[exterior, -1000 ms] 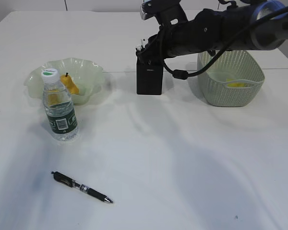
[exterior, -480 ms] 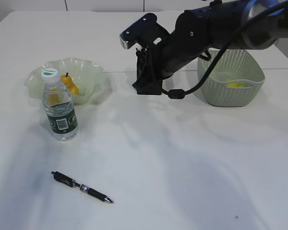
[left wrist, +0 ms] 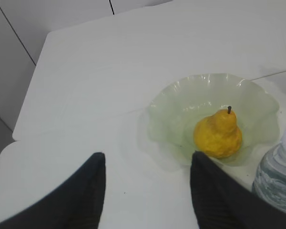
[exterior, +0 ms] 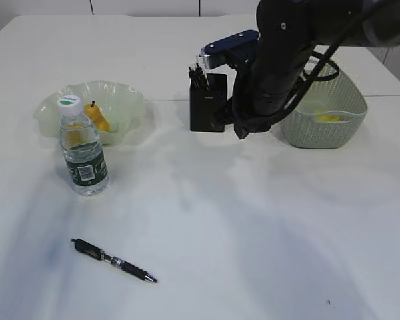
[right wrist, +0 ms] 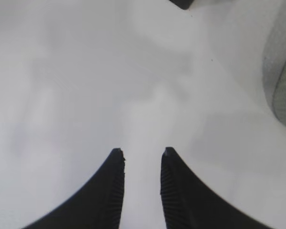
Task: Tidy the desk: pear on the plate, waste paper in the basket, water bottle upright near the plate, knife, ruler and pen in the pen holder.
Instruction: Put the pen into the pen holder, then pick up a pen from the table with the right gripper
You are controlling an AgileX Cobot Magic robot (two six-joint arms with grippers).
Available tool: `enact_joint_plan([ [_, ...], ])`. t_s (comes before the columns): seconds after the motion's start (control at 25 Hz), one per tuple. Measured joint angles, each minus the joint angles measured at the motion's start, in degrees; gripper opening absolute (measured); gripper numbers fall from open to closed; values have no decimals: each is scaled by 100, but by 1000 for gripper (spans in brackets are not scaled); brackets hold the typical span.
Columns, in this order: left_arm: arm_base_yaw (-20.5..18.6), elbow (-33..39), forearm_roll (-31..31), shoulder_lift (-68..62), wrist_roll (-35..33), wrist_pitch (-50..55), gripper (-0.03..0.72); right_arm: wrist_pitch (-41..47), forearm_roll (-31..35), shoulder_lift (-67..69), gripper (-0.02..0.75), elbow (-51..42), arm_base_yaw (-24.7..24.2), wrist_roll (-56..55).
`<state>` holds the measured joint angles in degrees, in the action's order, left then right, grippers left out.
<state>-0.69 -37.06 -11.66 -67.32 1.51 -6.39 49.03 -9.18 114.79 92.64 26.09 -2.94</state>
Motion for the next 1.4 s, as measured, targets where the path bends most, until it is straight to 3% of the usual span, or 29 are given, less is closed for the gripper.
enact_joint_plan([
  [0.52, 0, 0, 0, 0, 0, -82, 402, 504, -110, -1112, 200, 0, 0, -24],
  [0.88, 0, 0, 0, 0, 0, -364, 402, -309, -110, -2124, 200, -1111, 311, 100],
  [1.28, 0, 0, 0, 0, 0, -449, 402, -52, 699, -2662, 200, -1767, 335, 1854],
  [1.4, 0, 0, -3, 0, 0, -469, 402, 165, 883, -2665, 201, -1787, 335, 1795],
])
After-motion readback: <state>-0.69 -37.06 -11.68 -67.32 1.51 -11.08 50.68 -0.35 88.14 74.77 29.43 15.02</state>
